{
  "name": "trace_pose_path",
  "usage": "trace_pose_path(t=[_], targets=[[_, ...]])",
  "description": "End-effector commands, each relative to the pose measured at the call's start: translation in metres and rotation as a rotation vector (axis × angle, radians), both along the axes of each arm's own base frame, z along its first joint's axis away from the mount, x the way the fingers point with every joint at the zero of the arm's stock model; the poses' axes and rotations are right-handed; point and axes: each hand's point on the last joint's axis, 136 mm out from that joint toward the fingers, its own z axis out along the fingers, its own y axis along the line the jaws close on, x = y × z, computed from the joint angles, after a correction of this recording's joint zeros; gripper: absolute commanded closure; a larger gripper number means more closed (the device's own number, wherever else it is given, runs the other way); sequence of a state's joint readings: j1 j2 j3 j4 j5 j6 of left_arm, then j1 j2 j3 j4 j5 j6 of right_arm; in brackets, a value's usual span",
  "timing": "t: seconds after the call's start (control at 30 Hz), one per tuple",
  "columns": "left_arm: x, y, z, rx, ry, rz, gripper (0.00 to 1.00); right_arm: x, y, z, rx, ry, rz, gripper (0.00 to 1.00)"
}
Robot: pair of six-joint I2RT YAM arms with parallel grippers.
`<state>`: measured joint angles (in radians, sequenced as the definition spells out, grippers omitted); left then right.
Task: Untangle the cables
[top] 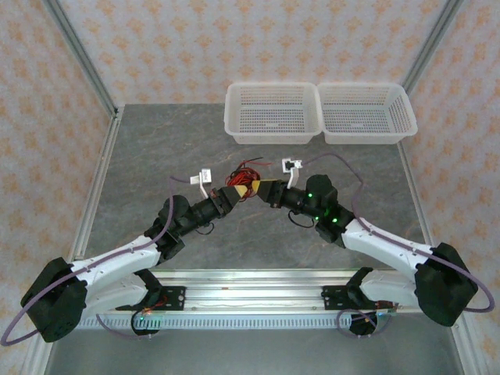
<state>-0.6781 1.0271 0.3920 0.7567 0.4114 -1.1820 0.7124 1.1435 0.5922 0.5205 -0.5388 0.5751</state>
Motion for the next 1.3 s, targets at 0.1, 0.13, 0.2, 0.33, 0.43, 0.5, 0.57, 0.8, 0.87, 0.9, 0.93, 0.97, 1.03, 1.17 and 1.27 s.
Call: trace_pose_path(t=[0.1, 0.13, 0.2, 0.33, 0.43, 0.5, 0.57, 0.8, 0.87, 0.9, 0.93, 0.97, 1.03, 1.17, 1.27], targets=[[-0.006, 0.005, 0.035, -0.103, -0.085, -0.008, 1.0, 0.007, -0.01, 0.005, -0.042, -0.055, -0.064, 0.97], [-0.008, 0.005, 0.038, -0.111, -0.087, -0.013, 1.0, 0.01, -0.013, 0.004, -0.078, -0.066, -0.086, 0.98], [-0.011, 0.006, 0.044, -0.127, -0.094, -0.023, 1.0, 0.019, -0.023, 0.001, -0.172, -0.096, -0.146, 1.0], [-0.017, 0.011, 0.052, -0.142, -0.102, -0.03, 1.0, 0.034, -0.044, -0.008, -0.366, -0.151, -0.251, 1.0], [-0.021, 0.014, 0.056, -0.143, -0.106, -0.033, 1.0, 0.042, -0.057, -0.011, -0.471, -0.189, -0.31, 1.0], [-0.024, 0.015, 0.059, -0.145, -0.111, -0.041, 1.0, 0.047, -0.063, -0.012, -0.515, -0.205, -0.336, 1.0], [-0.027, 0.014, 0.059, -0.143, -0.114, -0.06, 1.0, 0.049, -0.065, -0.011, -0.534, -0.219, -0.347, 1.0], [-0.036, 0.009, 0.059, -0.117, -0.13, -0.117, 0.95, 0.054, -0.069, -0.001, -0.545, -0.263, -0.364, 1.0], [-0.036, 0.009, 0.058, -0.095, -0.134, -0.116, 0.85, 0.054, -0.069, 0.002, -0.548, -0.277, -0.36, 1.0], [-0.036, 0.009, 0.056, -0.075, -0.133, -0.112, 0.82, 0.053, -0.068, 0.003, -0.55, -0.283, -0.357, 1.0], [-0.035, 0.009, 0.054, -0.058, -0.133, -0.108, 0.79, 0.053, -0.068, 0.005, -0.551, -0.292, -0.353, 1.0], [-0.034, 0.01, 0.053, -0.038, -0.135, -0.099, 0.77, 0.052, -0.068, 0.006, -0.557, -0.299, -0.346, 1.0], [-0.032, 0.012, 0.052, -0.004, -0.137, -0.081, 0.77, 0.05, -0.067, 0.008, -0.565, -0.314, -0.329, 1.0], [-0.025, 0.023, 0.046, 0.065, -0.137, -0.005, 0.9, 0.046, -0.064, 0.006, -0.596, -0.333, -0.286, 1.0], [-0.021, 0.033, 0.044, 0.104, -0.142, 0.052, 0.95, 0.044, -0.066, -0.004, -0.647, -0.327, -0.26, 1.0]])
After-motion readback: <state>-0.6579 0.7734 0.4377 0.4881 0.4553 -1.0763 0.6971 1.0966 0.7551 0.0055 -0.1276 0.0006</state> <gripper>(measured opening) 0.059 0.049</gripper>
